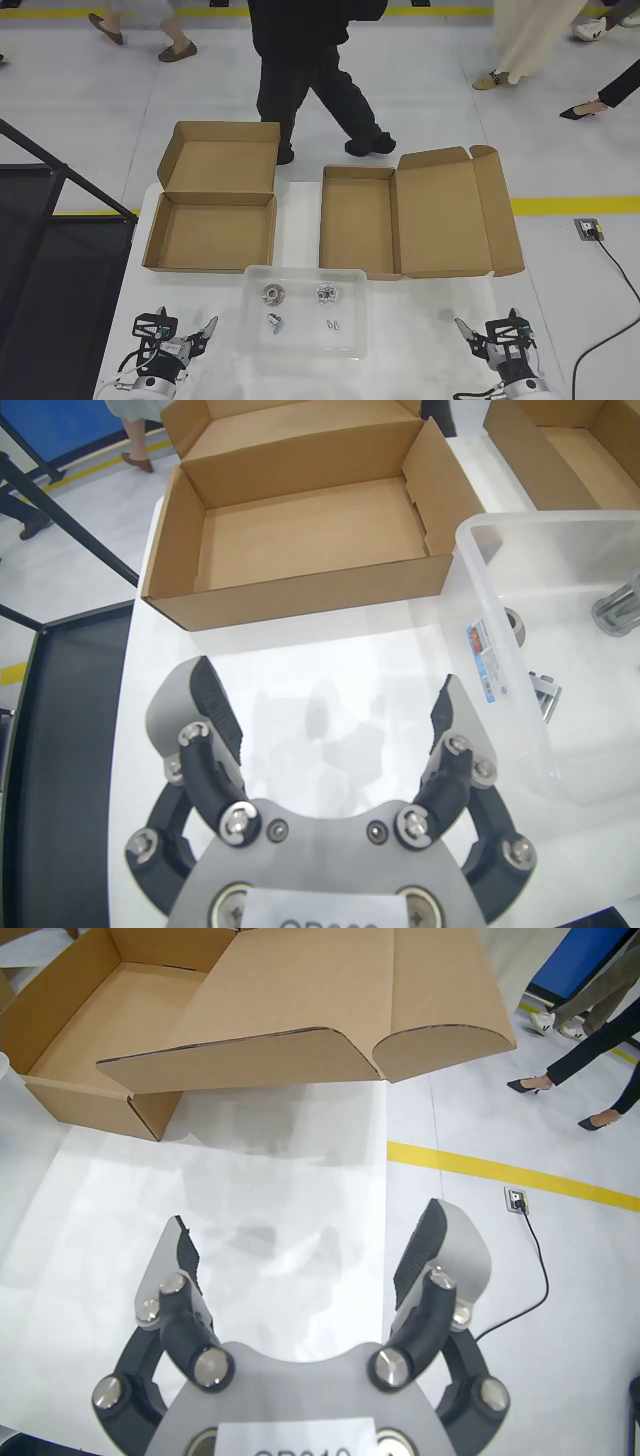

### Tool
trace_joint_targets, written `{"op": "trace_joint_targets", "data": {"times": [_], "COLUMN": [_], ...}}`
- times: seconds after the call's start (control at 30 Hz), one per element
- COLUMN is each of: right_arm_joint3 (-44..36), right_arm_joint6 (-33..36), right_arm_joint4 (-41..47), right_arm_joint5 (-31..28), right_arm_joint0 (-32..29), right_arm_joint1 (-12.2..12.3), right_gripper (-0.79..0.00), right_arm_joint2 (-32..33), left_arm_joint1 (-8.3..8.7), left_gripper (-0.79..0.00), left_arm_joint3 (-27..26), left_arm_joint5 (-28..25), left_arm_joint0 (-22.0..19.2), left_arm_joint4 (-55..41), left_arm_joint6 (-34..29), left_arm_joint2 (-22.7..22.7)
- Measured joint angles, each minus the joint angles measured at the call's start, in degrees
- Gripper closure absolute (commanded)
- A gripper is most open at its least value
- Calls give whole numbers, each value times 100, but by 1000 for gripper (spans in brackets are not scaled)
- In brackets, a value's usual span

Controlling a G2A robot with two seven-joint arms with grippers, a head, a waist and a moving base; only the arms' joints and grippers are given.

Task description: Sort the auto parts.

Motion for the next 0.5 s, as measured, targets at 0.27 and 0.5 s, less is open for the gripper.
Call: {"op": "trace_joint_targets", "data": {"times": [0.27, 0.5], "right_arm_joint3": [-290, -1075], "right_arm_joint6": [-301, -223], "right_arm_joint4": [-164, -468], "right_arm_joint5": [-293, -729], "right_arm_joint0": [-15, -15], "right_arm_joint1": [12, 42], "right_gripper": [-785, -785], "right_arm_joint2": [53, 171], "left_arm_joint1": [-12, -39], "left_gripper": [-785, -785], "left_arm_joint3": [6, -46], "left_arm_joint5": [15, 59], "left_arm_joint0": [4, 126], "left_arm_joint4": [-81, -329], "left_arm_joint6": [94, 537], "left_arm_joint2": [-28, -224]}}
